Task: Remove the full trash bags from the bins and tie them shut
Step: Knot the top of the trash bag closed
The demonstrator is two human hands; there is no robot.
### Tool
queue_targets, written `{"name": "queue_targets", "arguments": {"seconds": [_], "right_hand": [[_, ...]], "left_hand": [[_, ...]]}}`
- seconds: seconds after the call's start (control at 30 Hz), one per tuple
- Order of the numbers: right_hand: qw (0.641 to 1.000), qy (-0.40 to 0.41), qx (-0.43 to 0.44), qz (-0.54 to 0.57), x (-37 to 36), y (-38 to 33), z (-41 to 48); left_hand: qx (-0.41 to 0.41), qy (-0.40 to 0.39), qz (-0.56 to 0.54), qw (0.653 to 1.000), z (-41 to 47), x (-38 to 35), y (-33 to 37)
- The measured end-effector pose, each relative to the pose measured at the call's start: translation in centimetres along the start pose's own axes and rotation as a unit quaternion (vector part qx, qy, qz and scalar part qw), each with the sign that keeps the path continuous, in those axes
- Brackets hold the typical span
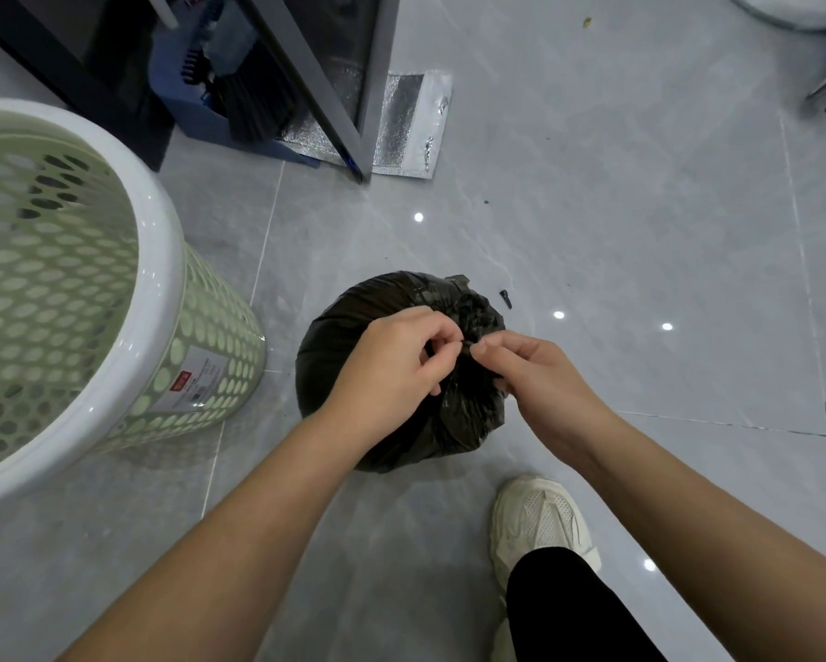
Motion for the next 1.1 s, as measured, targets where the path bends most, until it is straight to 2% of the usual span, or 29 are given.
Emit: {"name": "queue_targets", "arguments": {"seconds": [0.13,0.27,0.37,0.53,0.63,0.8,0.97,1.1], "right_hand": [[0.999,-0.03,-0.016,0.022,0.1,0.2,-0.1],[0.998,0.029,-0.018,0.059,0.1,0.5,0.1],[0.995,0.063,-0.007,0.076,0.2,0.6,0.1],[0.995,0.087,0.029,0.035,0.3,0.1,0.1],[0.994,0.104,0.034,0.016,0.5,0.2,-0.1],[0.992,0.118,0.042,0.024,0.8,0.6,-0.3],[0.991,0.121,0.051,0.02,0.8,0.6,-0.2],[0.988,0.142,0.056,0.015,0.8,0.7,-0.2]], "left_hand": [[-0.003,-0.011,0.006,1.0,0.7,0.0,0.3],[0.034,0.045,0.008,0.998,0.5,0.0,-0.1],[0.031,0.044,0.026,0.998,-0.2,-1.1,-0.1],[0.064,0.112,-0.018,0.991,-0.5,-1.3,0.1],[0.074,0.11,-0.05,0.99,-0.4,-1.1,0.4],[0.098,0.081,-0.024,0.992,0.1,-1.4,1.0],[0.144,0.105,-0.019,0.984,0.3,-1.7,1.2],[0.14,0.136,0.029,0.98,0.3,-2.0,1.4]]}}
Point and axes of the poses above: each hand's wrist, its own z-axis towards the middle knuckle, its own x-axis out of the back of the hand, y = z × x, the point moved 5 cm from there along z, towards the middle knuckle, and after that the axes turned 11 degrees about -y, right-handed, at the moved point
